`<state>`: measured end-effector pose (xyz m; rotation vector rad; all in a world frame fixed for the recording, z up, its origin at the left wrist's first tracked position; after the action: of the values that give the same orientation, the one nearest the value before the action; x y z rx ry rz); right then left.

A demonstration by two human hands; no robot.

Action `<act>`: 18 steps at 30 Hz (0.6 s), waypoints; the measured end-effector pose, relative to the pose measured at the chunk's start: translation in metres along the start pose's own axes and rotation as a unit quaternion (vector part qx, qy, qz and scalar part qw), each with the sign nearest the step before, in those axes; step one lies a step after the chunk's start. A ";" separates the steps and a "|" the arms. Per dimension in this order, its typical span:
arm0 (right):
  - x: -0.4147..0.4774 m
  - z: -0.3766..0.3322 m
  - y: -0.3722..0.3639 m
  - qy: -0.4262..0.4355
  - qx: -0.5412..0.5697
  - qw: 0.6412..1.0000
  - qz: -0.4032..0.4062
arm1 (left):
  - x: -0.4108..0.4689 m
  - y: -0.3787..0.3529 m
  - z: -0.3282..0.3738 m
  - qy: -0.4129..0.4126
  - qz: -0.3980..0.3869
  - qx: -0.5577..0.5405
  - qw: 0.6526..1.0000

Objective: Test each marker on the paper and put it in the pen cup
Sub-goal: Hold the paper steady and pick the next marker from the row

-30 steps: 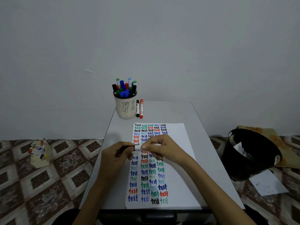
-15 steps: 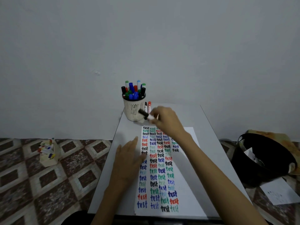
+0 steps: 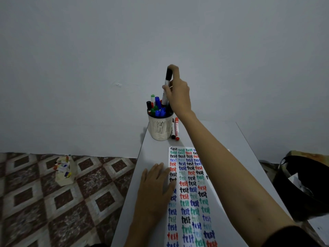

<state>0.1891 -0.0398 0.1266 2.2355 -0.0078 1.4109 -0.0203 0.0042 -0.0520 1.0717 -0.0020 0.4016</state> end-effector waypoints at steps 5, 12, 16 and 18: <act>-0.002 0.012 -0.011 0.022 -0.090 0.993 -0.069 | 0.000 0.001 0.002 0.001 0.000 0.000 1.000; -0.015 0.026 -0.021 0.043 -0.132 0.977 -0.160 | 0.000 0.001 0.002 0.005 -0.001 -0.002 1.000; -0.014 0.026 -0.023 0.046 -0.165 0.976 -0.132 | -0.001 0.002 0.003 0.006 0.001 -0.012 1.000; -0.012 0.024 -0.022 0.048 -0.182 0.973 -0.133 | 0.000 0.002 0.002 0.004 0.000 -0.013 1.000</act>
<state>0.2095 -0.0333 0.0999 1.7942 0.0586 1.2561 -0.0208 0.0028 -0.0493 1.0451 0.0010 0.4044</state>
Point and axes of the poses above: each hand's wrist, its own x-axis towards the middle knuckle, its own y-axis out of the back of the hand, z = x × y, the point moved 1 cm from there along x, towards the middle knuckle, and after that the axes turned 12 degrees about y, right-handed, at the moved point
